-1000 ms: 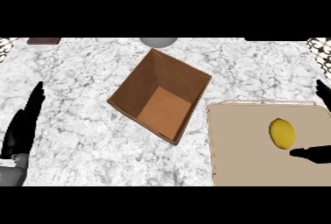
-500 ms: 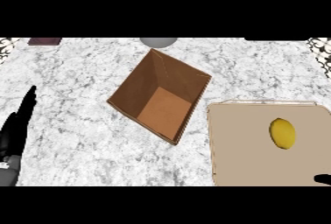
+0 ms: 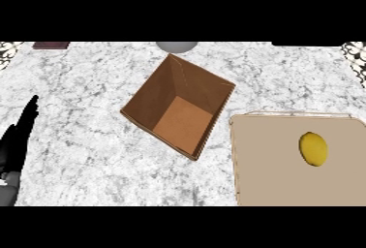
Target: Pick the lemon from the tray and place it in the cardboard box
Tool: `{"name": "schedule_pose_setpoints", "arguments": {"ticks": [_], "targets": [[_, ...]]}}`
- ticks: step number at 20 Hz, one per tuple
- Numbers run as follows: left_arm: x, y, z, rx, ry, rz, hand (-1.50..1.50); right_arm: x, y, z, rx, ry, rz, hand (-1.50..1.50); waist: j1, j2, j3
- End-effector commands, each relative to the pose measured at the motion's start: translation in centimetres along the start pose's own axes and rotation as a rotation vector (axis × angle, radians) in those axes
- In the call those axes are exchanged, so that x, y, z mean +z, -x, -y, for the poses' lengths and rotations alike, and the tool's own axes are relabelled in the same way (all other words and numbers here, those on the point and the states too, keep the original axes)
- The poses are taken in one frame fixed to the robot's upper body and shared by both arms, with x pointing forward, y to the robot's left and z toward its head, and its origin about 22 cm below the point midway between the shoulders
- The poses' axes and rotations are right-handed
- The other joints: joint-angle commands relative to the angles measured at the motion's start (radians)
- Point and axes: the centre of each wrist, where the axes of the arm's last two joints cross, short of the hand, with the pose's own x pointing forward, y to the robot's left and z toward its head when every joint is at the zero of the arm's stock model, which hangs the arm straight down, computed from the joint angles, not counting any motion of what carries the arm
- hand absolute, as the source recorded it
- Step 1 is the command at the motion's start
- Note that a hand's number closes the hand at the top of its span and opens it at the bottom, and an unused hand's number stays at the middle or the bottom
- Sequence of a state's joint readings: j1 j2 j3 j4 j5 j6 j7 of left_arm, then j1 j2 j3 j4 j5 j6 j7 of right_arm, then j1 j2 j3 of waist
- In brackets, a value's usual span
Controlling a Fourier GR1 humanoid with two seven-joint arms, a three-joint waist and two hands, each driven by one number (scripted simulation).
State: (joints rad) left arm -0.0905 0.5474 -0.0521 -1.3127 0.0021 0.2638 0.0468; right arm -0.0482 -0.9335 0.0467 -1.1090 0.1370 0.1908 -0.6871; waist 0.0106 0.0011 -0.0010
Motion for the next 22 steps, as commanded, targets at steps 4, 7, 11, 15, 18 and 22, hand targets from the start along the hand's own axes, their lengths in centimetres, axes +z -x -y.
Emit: {"name": "schedule_pose_setpoints", "arguments": {"ticks": [4,7,11,15,18,22], "targets": [[-0.3,-1.2,0.6,0.005,-0.002,0.011,0.0,-4.3,-2.9,1.2,0.209,-0.252,-0.161,-1.5,0.018,0.003,0.001],[-0.1,-0.7,2.1,-0.002,-0.009,0.004,0.0,-7.3,-4.5,-1.1,0.197,-0.308,-0.16,-1.5,0.005,0.001,0.001],[-1.2,-0.7,0.0,-0.007,-0.024,-0.003,0.0,-8.9,-7.2,-2.3,0.196,-0.371,-0.188,-1.5,-0.009,-0.002,0.0],[-1.2,0.1,-0.9,0.014,-0.011,0.012,0.0,-10.0,-5.5,-2.9,0.236,-0.368,-0.225,-1.5,-0.004,0.0,0.001],[0.4,0.2,0.0,0.008,-0.018,-0.006,0.0,-8.9,-6.1,-3.2,0.255,-0.393,-0.207,-1.5,-0.01,-0.002,0.001],[-0.5,-0.5,1.1,-0.008,-0.019,0.006,0.0,-10.6,-5.3,-5.0,0.256,-0.394,-0.219,-1.5,-0.006,0.0,0.001]]}}
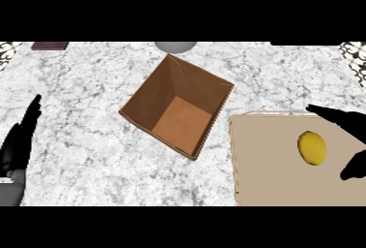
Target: Pick the lemon from the tray and place it in the cardboard box
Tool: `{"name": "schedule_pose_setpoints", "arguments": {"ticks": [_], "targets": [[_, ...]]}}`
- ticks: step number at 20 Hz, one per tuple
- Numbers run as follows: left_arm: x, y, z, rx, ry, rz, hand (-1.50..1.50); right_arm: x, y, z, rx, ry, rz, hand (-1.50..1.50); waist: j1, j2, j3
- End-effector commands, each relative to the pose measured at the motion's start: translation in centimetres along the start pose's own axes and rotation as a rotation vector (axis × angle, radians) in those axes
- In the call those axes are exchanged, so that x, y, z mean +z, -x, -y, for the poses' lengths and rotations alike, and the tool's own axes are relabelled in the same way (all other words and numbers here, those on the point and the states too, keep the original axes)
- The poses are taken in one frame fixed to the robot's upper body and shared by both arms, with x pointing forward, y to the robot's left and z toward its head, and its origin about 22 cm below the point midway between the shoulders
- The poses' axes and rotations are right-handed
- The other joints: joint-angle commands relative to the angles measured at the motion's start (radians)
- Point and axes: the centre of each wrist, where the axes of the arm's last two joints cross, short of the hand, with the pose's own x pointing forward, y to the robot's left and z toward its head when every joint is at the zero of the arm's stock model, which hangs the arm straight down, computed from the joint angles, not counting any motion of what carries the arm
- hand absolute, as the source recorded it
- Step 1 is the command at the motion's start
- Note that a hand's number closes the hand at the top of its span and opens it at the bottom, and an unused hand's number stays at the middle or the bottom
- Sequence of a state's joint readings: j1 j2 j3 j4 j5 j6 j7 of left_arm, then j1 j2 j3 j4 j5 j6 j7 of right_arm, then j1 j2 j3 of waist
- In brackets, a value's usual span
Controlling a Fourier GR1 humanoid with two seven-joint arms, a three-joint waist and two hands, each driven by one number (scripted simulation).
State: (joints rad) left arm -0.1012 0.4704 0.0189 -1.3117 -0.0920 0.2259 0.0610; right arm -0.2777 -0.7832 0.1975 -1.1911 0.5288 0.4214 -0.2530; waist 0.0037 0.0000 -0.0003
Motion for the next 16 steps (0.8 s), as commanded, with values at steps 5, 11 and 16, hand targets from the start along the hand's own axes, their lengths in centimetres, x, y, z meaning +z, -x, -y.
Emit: {"name": "schedule_pose_setpoints", "arguments": {"ticks": [5,11,16], "targets": [[0.3,-0.1,0.2,0.013,-0.014,-0.002,0.0,0.0,-0.1,-0.2,-0.007,-0.024,0.034,-1.5,-0.001,-0.001,0.0],[1.4,1.2,-0.7,0.003,-0.005,-0.005,0.0,1.4,-2.4,1.1,-0.032,-0.019,0.132,-1.5,-0.005,-0.002,0.0],[-1.2,-0.3,-1.8,-0.004,0.006,-0.004,0.0,1.0,-4.5,-0.6,-0.032,-0.024,0.141,-1.5,-0.009,-0.001,0.0]]}}
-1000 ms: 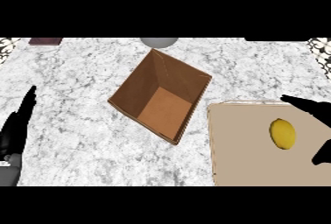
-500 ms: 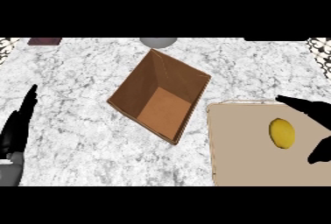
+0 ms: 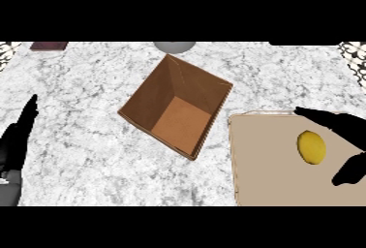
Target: Pick the lemon from the tray and place it in the cardboard box
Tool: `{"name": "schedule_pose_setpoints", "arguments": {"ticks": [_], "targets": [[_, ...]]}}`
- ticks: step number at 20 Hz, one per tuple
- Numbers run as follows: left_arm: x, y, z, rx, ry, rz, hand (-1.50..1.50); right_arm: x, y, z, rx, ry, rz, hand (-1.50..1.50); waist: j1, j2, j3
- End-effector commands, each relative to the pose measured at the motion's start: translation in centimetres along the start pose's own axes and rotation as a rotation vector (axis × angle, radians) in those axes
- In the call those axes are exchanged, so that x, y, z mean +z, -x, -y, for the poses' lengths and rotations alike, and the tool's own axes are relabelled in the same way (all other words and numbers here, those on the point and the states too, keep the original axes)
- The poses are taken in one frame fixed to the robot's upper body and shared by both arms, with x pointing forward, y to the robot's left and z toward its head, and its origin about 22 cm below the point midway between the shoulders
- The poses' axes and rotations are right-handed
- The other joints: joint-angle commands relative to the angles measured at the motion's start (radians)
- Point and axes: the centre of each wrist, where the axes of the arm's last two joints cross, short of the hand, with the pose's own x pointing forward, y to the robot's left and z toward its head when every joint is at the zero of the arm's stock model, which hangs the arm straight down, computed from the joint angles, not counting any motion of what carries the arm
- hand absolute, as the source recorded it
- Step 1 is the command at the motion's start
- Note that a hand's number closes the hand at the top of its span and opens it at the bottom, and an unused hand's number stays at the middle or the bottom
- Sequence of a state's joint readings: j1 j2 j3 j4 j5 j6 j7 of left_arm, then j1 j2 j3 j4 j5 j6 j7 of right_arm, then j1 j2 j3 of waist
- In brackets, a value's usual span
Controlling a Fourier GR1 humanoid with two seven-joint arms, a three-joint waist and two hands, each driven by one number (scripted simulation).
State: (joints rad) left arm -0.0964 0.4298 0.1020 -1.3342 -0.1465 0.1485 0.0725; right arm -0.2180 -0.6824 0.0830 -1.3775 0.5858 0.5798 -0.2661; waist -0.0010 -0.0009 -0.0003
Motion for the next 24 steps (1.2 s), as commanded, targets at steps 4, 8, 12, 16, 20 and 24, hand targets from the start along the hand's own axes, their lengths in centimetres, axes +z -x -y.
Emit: {"name": "schedule_pose_setpoints", "arguments": {"ticks": [4,8,12,16,20,24], "targets": [[0.4,0.7,-0.8,-0.015,0.001,0.024,0.0,-0.8,-1.9,-1.9,0.065,-0.072,-0.063,-1.5,0.004,0.0,0.0],[0.6,0.4,-0.1,-0.01,0.001,0.013,0.0,-1.7,-3.0,-2.3,0.061,-0.082,-0.134,-1.5,0.003,0.0,0.0],[0.3,0.8,0.7,0.003,0.006,0.003,0.0,-3.8,-1.1,-3.9,0.062,-0.1,-0.164,-1.5,0.006,0.001,0.0],[-0.2,0.3,0.6,0.005,0.013,0.006,0.0,-3.7,-0.6,-3.1,0.157,0.063,-0.147,1.5,0.007,0.002,0.001],[0.1,-0.3,-0.1,-0.005,0.015,0.016,0.0,-3.8,0.3,-4.2,0.181,0.175,-0.134,1.5,0.006,0.002,0.001],[-0.5,-1.4,0.4,0.0,-0.001,-0.001,0.0,-5.6,-1.4,-3.9,0.208,0.203,-0.081,1.5,0.005,0.001,0.001]]}}
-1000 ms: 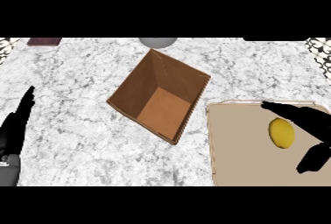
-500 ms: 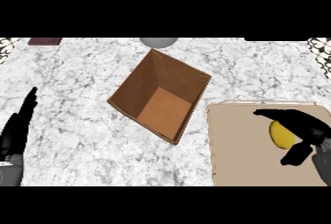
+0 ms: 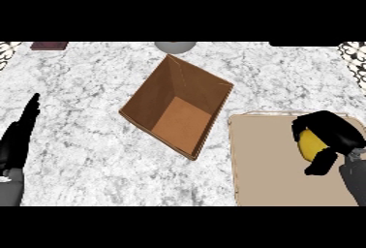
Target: Pick the lemon from the tray and place it in the cardboard box
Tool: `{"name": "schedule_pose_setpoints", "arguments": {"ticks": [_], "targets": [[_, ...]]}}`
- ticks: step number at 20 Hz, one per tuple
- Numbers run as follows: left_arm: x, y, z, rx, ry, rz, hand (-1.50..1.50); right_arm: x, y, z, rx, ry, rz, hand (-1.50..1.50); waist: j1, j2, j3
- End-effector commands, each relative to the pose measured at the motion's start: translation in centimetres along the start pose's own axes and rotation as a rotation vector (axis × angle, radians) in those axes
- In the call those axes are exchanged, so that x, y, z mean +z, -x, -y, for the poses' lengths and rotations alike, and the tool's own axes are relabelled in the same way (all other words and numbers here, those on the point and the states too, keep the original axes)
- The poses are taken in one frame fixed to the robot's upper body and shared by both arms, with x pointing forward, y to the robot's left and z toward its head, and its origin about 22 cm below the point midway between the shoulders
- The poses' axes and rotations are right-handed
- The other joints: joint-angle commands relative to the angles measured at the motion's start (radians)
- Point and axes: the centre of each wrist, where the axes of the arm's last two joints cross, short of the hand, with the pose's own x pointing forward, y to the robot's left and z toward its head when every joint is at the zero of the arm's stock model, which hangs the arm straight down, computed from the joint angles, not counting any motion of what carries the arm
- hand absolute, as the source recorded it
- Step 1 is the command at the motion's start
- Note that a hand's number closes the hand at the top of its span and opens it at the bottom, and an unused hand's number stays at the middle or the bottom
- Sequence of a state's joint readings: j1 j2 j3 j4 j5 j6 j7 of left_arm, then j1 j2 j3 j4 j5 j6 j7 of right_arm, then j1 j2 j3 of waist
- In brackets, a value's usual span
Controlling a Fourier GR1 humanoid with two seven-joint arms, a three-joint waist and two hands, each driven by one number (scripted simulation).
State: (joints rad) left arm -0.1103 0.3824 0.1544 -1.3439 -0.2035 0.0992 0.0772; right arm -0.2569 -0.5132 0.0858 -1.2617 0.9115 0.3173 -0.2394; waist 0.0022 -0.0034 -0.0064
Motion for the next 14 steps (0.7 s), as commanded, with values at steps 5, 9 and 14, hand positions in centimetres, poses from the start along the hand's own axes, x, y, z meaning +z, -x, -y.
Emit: {"name": "schedule_pose_setpoints", "arguments": {"ticks": [5,9,14], "targets": [[0.3,0.9,0.6,-0.012,-0.011,-0.013,0.0,-0.7,-0.7,1.2,0.0,0.085,0.116,1.5,-0.001,0.003,0.006],[0.1,-1.1,-0.8,-0.006,-0.017,0.015,0.0,-1.5,-2.1,3.9,0.03,0.225,0.095,1.5,0.004,0.002,0.007],[0.9,1.9,0.1,-0.014,-0.021,-0.01,0.0,2.2,-2.7,7.1,0.048,0.411,0.123,1.5,-0.012,-0.001,0.006]]}}
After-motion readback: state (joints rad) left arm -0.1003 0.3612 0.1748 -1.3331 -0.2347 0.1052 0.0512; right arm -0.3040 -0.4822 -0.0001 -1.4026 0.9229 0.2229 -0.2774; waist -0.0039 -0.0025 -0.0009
